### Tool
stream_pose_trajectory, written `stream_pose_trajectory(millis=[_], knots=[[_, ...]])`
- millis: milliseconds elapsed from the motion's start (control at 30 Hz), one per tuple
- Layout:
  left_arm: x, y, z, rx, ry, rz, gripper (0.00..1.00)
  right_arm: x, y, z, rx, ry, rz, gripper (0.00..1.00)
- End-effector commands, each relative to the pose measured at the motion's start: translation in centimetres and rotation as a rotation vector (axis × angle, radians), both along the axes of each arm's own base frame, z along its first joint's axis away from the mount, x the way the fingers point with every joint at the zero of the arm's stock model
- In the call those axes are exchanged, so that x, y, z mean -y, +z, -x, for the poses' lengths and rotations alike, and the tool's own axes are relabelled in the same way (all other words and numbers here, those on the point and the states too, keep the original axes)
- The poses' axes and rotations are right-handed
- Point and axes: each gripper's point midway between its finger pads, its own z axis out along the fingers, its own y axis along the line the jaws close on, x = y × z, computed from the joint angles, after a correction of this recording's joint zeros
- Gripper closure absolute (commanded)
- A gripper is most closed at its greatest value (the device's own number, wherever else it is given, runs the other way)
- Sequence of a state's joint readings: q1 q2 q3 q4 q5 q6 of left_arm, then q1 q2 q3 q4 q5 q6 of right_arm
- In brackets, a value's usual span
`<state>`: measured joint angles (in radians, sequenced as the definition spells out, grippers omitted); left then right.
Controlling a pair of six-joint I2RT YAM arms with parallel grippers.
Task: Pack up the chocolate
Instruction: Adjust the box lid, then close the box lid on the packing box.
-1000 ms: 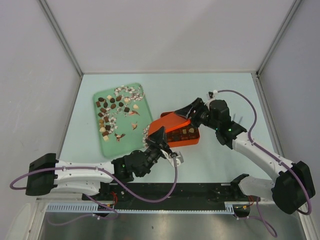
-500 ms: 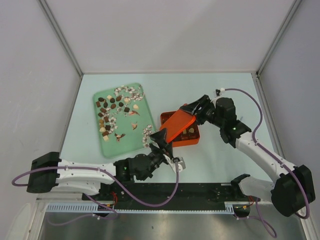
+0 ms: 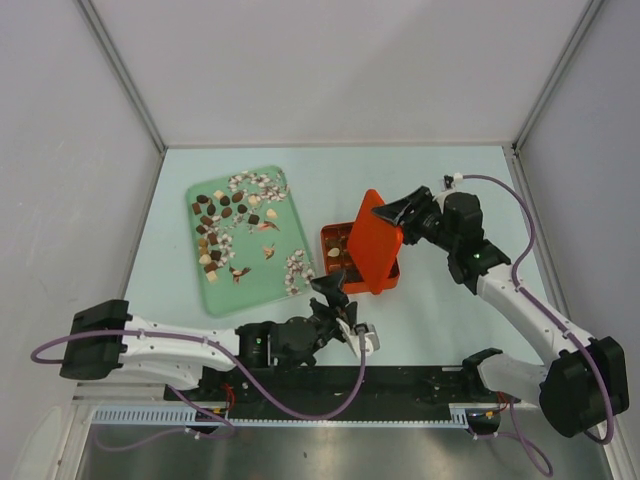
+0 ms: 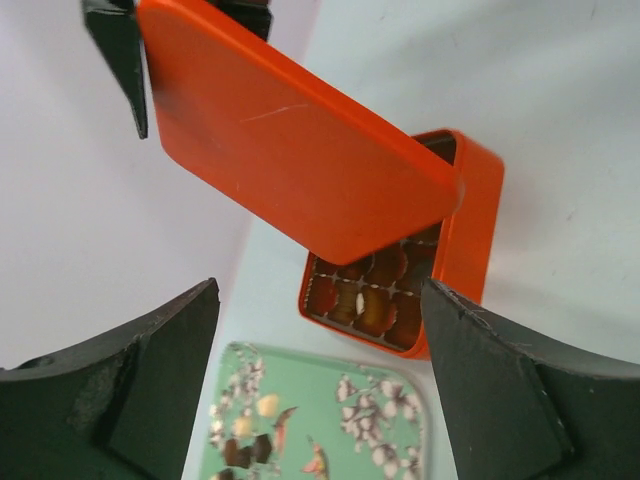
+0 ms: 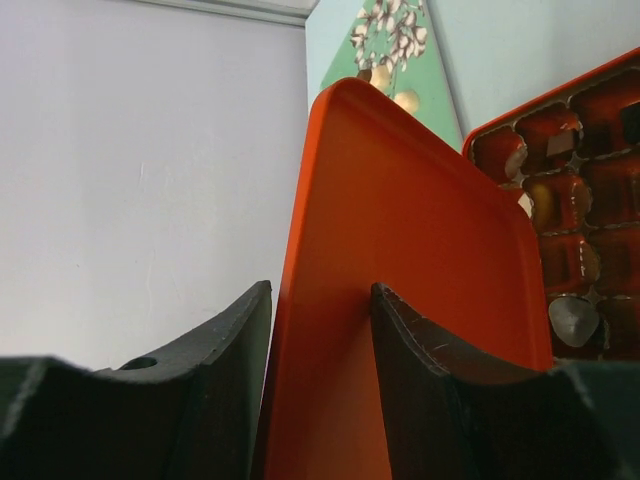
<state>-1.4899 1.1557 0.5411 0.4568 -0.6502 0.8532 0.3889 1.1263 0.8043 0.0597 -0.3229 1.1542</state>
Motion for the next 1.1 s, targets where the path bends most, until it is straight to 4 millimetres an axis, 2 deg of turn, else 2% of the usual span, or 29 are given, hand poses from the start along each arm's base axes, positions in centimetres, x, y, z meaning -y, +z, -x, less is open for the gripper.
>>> stream_pose_trajectory(millis=[0, 133, 200, 267, 300, 333, 367, 400, 433, 733, 800, 933, 967, 1033, 1067], knots=[[0.2, 4.7, 0.7, -0.18, 0.024, 0.27, 0.12, 0.3, 2.3, 0.4, 0.087, 0.021, -0.057, 0.92], [-1.5, 7.3, 1.3, -0.411, 0.065, 0.59, 0.1, 0.7, 1.8, 0.6, 0.084, 0.017, -0.072, 0.93], [-2.7, 7.6, 1.1, -0.55, 0.117, 0.777, 0.08, 1.1, 1.8, 0.6, 0.089, 0.01, -0.075, 0.93], [-3.4, 7.1, 0.2, -0.663, 0.161, 0.9, 0.07, 1.3, 1.8, 0.7, 0.086, 0.006, -0.083, 0.93], [-3.3, 6.2, 0.1, -0.79, 0.179, 0.992, 0.07, 1.4, 2.1, 0.8, 0.093, 0.005, -0.09, 0.93], [-3.6, 6.2, -0.2, -0.849, 0.177, 1.053, 0.07, 1.4, 2.1, 0.8, 0.092, 0.004, -0.094, 0.93], [-4.2, 5.8, -1.5, -0.887, 0.204, 1.115, 0.06, 1.5, 2.3, 0.8, 0.09, 0.0, -0.107, 0.93], [-3.7, 5.2, -1.2, -0.994, 0.168, 1.18, 0.06, 1.5, 2.8, 1.0, 0.103, 0.0, -0.116, 0.93], [-4.2, 5.0, -2.3, -1.015, 0.178, 1.229, 0.05, 1.6, 3.0, 1.1, 0.107, 0.0, -0.122, 0.94], [-3.5, 3.6, -4.9, -1.277, 0.098, 1.446, 0.04, 2.5, 7.0, 2.4, 0.18, -0.04, -0.22, 0.94], [-3.1, 3.6, -5.2, -1.323, 0.052, 1.501, 0.04, 2.4, 7.7, 2.7, 0.188, -0.041, -0.245, 0.94], [-1.8, 3.7, -5.5, -1.389, -0.014, 1.506, 0.0, 2.1, 8.7, 3.2, 0.205, -0.023, -0.285, 0.94], [-1.6, 4.4, -5.5, -1.395, -0.049, 1.525, 0.0, 2.1, 9.0, 3.4, 0.217, -0.02, -0.295, 0.94], [-1.1, 3.7, -5.7, -1.421, -0.047, 1.526, 0.0, 1.7, 9.2, 3.7, 0.217, -0.008, -0.306, 0.94], [-0.9, 4.3, -5.6, -1.433, -0.083, 1.542, 0.0, 1.6, 9.4, 3.8, 0.223, -0.01, -0.31, 0.94]])
